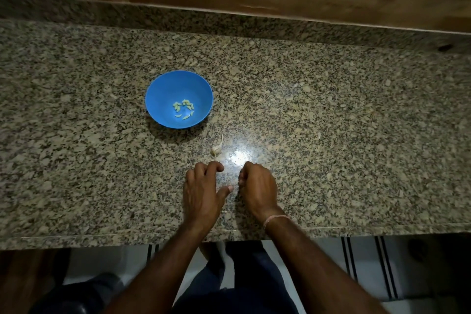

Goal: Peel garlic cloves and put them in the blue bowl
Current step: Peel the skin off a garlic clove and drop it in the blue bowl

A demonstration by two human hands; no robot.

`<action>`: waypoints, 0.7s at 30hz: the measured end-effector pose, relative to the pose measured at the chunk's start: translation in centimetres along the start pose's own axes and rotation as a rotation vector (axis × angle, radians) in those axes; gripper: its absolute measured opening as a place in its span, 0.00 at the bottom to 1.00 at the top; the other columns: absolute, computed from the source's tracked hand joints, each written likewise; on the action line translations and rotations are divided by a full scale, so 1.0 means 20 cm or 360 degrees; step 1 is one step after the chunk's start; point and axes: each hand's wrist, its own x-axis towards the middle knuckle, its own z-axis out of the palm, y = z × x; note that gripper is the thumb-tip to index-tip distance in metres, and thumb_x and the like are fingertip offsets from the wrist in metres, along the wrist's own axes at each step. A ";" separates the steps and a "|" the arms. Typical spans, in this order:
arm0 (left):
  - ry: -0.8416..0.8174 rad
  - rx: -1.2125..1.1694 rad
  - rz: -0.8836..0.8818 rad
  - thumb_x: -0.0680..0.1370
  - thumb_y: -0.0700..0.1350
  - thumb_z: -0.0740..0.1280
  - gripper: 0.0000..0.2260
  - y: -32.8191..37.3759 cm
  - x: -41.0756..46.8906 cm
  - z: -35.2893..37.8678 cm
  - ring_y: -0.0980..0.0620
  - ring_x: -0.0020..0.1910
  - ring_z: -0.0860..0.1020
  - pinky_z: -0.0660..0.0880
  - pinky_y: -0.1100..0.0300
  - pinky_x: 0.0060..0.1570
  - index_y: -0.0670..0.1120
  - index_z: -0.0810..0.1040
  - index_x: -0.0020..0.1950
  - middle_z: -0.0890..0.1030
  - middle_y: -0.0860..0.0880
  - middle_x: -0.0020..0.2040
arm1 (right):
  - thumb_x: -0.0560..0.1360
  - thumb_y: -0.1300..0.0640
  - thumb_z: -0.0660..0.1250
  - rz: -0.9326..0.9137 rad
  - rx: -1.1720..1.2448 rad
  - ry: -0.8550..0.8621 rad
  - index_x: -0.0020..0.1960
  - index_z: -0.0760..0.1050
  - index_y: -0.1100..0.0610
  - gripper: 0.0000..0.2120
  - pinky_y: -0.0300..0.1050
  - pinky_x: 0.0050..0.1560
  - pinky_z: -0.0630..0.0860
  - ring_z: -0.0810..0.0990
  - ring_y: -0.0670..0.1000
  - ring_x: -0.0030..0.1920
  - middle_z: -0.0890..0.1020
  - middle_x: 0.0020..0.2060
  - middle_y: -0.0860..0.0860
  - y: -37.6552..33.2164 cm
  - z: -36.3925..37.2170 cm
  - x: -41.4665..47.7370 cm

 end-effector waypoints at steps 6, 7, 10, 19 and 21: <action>-0.0035 -0.0327 -0.0046 0.77 0.50 0.74 0.08 0.03 0.01 -0.02 0.54 0.52 0.75 0.76 0.51 0.48 0.57 0.79 0.54 0.79 0.59 0.49 | 0.76 0.67 0.70 0.0108 0.0335 -0.0113 0.43 0.79 0.56 0.07 0.50 0.41 0.80 0.82 0.52 0.41 0.84 0.39 0.51 0.03 -0.03 0.01; -0.0056 -0.0540 -0.0088 0.78 0.50 0.72 0.03 0.04 0.01 -0.02 0.56 0.48 0.78 0.78 0.52 0.45 0.57 0.81 0.51 0.81 0.59 0.45 | 0.76 0.66 0.73 0.0256 0.0737 -0.0232 0.44 0.80 0.59 0.05 0.49 0.44 0.82 0.84 0.52 0.41 0.85 0.39 0.52 0.05 -0.06 0.02; -0.0135 -0.0958 -0.0282 0.81 0.49 0.71 0.06 0.09 0.01 -0.03 0.55 0.39 0.82 0.81 0.50 0.40 0.53 0.83 0.44 0.84 0.54 0.39 | 0.77 0.70 0.71 0.0625 0.1788 -0.0571 0.50 0.80 0.70 0.03 0.45 0.42 0.83 0.83 0.53 0.38 0.84 0.38 0.59 0.07 -0.14 0.00; -0.0214 -0.0941 -0.0158 0.79 0.50 0.68 0.06 0.05 0.02 -0.10 0.52 0.39 0.80 0.77 0.49 0.41 0.52 0.78 0.42 0.81 0.54 0.37 | 0.81 0.63 0.69 0.0911 0.2258 -0.0759 0.45 0.79 0.62 0.06 0.38 0.36 0.81 0.80 0.46 0.32 0.82 0.33 0.53 0.04 -0.05 -0.06; -0.0227 -0.0892 -0.0155 0.80 0.50 0.68 0.08 0.05 0.03 -0.10 0.55 0.36 0.77 0.73 0.54 0.37 0.53 0.77 0.41 0.79 0.56 0.35 | 0.82 0.64 0.68 0.0860 0.2194 -0.0724 0.43 0.78 0.62 0.09 0.38 0.33 0.78 0.78 0.46 0.30 0.80 0.32 0.54 0.02 -0.05 -0.06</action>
